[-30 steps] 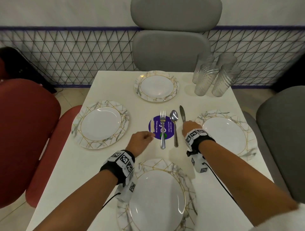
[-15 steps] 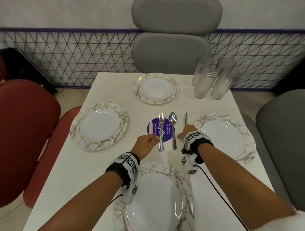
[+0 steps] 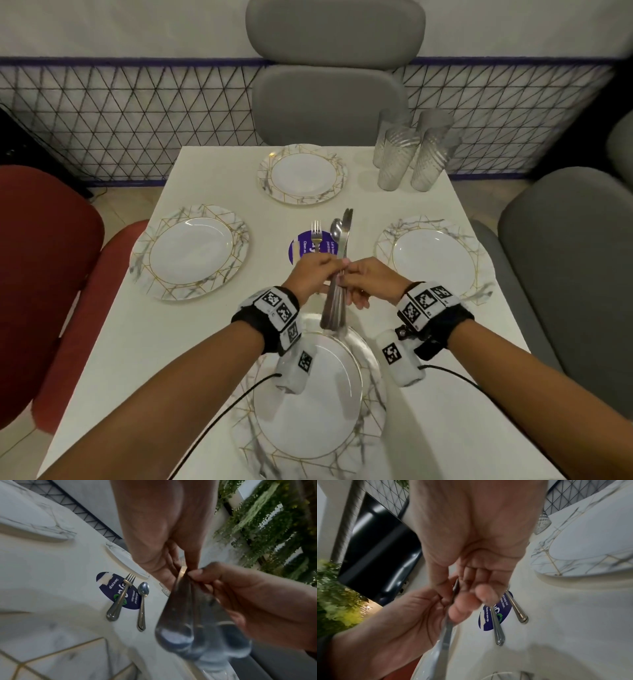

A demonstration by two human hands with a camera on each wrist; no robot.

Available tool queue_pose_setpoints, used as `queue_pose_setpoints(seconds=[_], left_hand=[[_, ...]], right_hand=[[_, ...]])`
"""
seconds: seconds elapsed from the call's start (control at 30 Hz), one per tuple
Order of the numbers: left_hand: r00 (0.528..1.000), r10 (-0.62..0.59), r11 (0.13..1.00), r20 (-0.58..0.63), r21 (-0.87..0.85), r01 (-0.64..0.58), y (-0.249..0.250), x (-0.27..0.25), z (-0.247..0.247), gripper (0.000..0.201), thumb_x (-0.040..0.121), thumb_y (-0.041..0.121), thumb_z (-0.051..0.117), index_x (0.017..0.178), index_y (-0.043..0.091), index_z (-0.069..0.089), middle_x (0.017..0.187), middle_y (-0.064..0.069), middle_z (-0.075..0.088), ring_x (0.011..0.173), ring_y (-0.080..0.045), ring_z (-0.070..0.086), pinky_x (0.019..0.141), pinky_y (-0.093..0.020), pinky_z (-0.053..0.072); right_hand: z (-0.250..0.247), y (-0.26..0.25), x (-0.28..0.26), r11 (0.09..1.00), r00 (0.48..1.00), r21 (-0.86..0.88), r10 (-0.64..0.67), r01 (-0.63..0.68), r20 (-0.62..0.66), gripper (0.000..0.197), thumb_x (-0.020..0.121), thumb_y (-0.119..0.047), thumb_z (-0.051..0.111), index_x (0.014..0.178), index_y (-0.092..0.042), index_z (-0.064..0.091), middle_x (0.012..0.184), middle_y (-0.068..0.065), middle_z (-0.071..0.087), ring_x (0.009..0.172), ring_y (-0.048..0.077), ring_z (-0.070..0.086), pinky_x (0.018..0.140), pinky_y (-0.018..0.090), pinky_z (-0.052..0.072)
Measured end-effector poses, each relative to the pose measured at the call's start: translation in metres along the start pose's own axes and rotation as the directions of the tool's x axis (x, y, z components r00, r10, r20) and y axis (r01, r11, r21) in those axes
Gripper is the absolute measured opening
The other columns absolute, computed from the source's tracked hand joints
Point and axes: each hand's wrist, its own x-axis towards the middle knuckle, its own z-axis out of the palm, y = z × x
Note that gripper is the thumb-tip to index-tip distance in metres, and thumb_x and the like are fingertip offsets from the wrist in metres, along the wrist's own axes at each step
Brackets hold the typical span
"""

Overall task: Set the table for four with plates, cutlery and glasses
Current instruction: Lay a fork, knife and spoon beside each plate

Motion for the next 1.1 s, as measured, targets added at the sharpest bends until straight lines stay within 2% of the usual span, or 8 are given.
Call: queue_pose_setpoints(seconds=[0.13, 0.3, 0.47, 0.6, 0.73, 0.87, 1.0, 1.1], left_hand=[[1.0, -0.008, 1.0, -0.019, -0.009, 0.008, -0.007, -0.015, -0.005, 0.025, 0.088, 0.02, 0.063, 0.09, -0.004, 0.067, 0.088, -0.022, 0.068, 0.076, -0.025, 0.065, 0.059, -0.025, 0.058], [0.999, -0.043, 0.999, 0.021, -0.027, 0.044, -0.01, -0.032, 0.003, 0.017, 0.088, 0.016, 0.062, 0.081, 0.001, 0.066, 0.083, -0.017, 0.067, 0.063, -0.019, 0.066, 0.055, -0.026, 0.056], [0.995, -0.048, 0.999, 0.089, -0.001, 0.048, -0.006, -0.043, 0.02, 0.024, 0.089, 0.014, 0.062, 0.093, -0.009, 0.065, 0.077, -0.013, 0.069, 0.063, -0.018, 0.069, 0.052, -0.026, 0.056], [0.997, -0.048, 0.995, -0.054, -0.09, 0.043, -0.015, -0.052, 0.017, 0.022, 0.089, 0.013, 0.061, 0.1, -0.007, 0.065, 0.091, -0.019, 0.07, 0.063, -0.016, 0.071, 0.055, -0.026, 0.057], [0.98, -0.063, 0.984, -0.189, -0.177, 0.029, -0.021, -0.054, -0.001, 0.025, 0.089, 0.013, 0.061, 0.1, -0.009, 0.064, 0.089, -0.02, 0.068, 0.062, -0.015, 0.07, 0.056, -0.028, 0.059], [0.965, -0.04, 0.982, -0.258, -0.19, -0.01, -0.019, -0.058, -0.013, 0.013, 0.09, 0.013, 0.06, 0.089, 0.001, 0.065, 0.083, -0.015, 0.069, 0.061, -0.013, 0.07, 0.06, -0.029, 0.06], [0.955, -0.036, 0.98, -0.295, -0.199, -0.024, -0.021, -0.06, -0.02, 0.014, 0.089, 0.014, 0.061, 0.091, 0.001, 0.065, 0.08, -0.012, 0.069, 0.062, -0.015, 0.07, 0.059, -0.028, 0.059], [0.951, -0.033, 0.98, -0.309, -0.196, -0.03, -0.025, -0.062, -0.024, 0.013, 0.088, 0.015, 0.062, 0.09, 0.002, 0.065, 0.081, -0.012, 0.068, 0.064, -0.016, 0.07, 0.059, -0.028, 0.059]], right_hand=[[-0.001, 0.011, -0.025, 0.995, 1.0, 0.102, 0.007, -0.01, 0.024, 0.017, 0.09, -0.012, 0.056, 0.075, -0.01, 0.064, 0.072, 0.007, 0.063, 0.057, 0.01, 0.053, 0.05, 0.016, 0.047], [0.003, 0.025, -0.049, 0.961, 0.998, 0.272, 0.063, -0.055, -0.021, 0.01, 0.087, -0.01, 0.06, 0.079, -0.004, 0.063, 0.069, 0.008, 0.061, 0.056, 0.013, 0.057, 0.054, 0.018, 0.052], [0.01, 0.043, -0.076, 0.957, 0.99, 0.289, 0.042, 0.0, -0.137, 0.011, 0.082, 0.004, 0.062, 0.075, -0.004, 0.062, 0.055, 0.002, 0.061, 0.045, 0.01, 0.057, 0.053, 0.021, 0.051], [0.005, 0.071, -0.11, 0.947, 0.965, 0.321, 0.093, -0.011, -0.243, 0.007, 0.081, 0.005, 0.062, 0.076, 0.0, 0.06, 0.062, 0.011, 0.059, 0.047, 0.013, 0.058, 0.052, 0.021, 0.052], [0.014, 0.115, -0.141, 0.96, 0.92, 0.213, 0.243, -0.182, -0.307, 0.014, 0.08, 0.008, 0.062, 0.071, -0.002, 0.06, 0.06, 0.013, 0.061, 0.045, 0.015, 0.058, 0.048, 0.022, 0.052], [0.038, 0.147, -0.153, 0.941, 0.904, 0.087, 0.339, -0.328, -0.259, 0.025, 0.078, 0.016, 0.056, 0.065, -0.005, 0.06, 0.046, 0.001, 0.062, 0.039, 0.011, 0.059, 0.047, 0.022, 0.053], [0.052, 0.151, -0.154, 0.938, 0.893, -0.003, 0.329, -0.346, -0.307, 0.027, 0.076, 0.01, 0.058, 0.06, -0.012, 0.058, 0.048, 0.0, 0.06, 0.038, 0.009, 0.055, 0.046, 0.02, 0.05], [0.056, 0.151, -0.151, 0.911, 0.886, -0.218, 0.245, -0.349, -0.394, 0.022, 0.076, -0.01, 0.067, 0.063, -0.02, 0.052, 0.059, -0.009, 0.054, 0.056, 0.008, 0.052, 0.055, 0.017, 0.041]])
